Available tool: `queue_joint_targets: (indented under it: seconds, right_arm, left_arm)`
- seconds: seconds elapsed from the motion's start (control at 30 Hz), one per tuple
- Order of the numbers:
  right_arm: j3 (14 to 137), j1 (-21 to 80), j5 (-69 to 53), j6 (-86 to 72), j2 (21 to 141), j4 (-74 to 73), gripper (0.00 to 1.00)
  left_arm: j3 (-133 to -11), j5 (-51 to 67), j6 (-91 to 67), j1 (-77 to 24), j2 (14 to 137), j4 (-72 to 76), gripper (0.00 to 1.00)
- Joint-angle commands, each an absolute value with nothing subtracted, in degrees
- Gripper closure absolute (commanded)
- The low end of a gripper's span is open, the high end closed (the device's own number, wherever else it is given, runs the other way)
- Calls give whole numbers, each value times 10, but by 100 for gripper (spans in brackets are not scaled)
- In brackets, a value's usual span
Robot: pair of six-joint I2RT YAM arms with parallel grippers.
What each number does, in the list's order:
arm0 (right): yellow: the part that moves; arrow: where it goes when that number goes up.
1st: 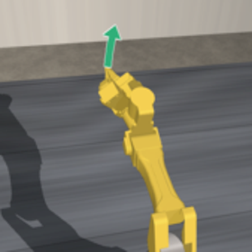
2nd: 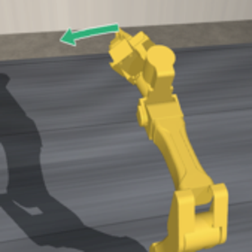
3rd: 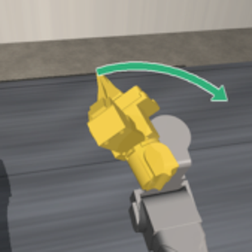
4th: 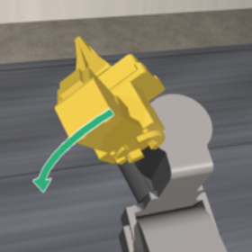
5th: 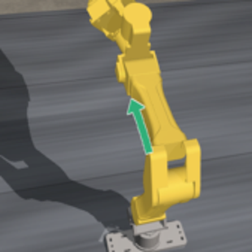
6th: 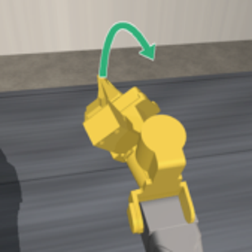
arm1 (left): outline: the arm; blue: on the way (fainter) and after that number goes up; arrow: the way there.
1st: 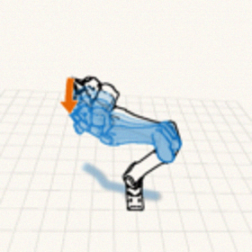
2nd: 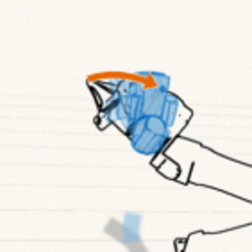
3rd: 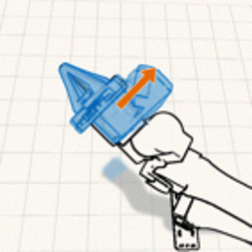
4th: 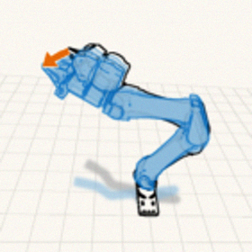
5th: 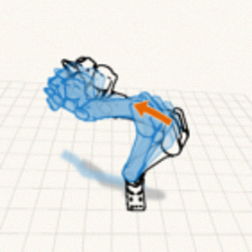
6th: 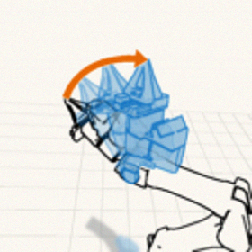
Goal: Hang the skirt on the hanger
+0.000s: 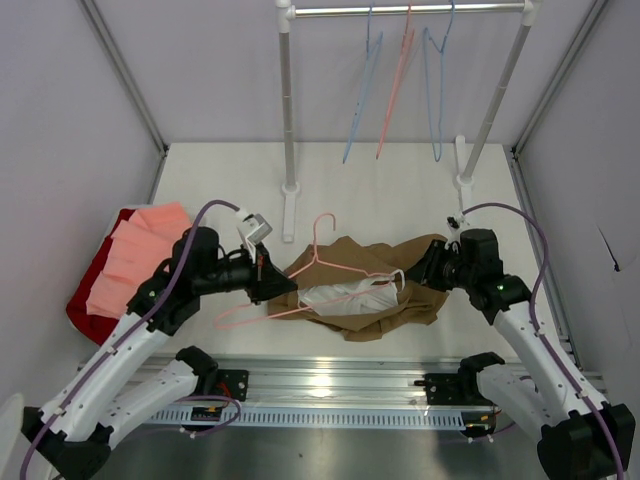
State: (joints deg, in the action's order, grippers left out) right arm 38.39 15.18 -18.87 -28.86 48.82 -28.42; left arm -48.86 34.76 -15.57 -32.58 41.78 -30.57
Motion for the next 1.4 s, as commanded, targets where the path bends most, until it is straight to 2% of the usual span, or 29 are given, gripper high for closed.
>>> queue_joint_targets:
  seconds: [0.0,0.77,1.07,1.37]
  right_arm:
    - [383,165,-162,-286,496,-264,69]
    - [367,191,-149,-279,536,-224,69]
    - [368,194,-149,-281,541,-217,84]
    - [374,197,-154,-282,532,-224,88]
  left_arm:
    - [-479,356,-182,-342,426,-251,100]
    - [-451,310,-211,-363,478,-172,100]
    - [-440,316,-219,-365,492,-155,100]
    - [-416,323,-242,-368,499,-110,100]
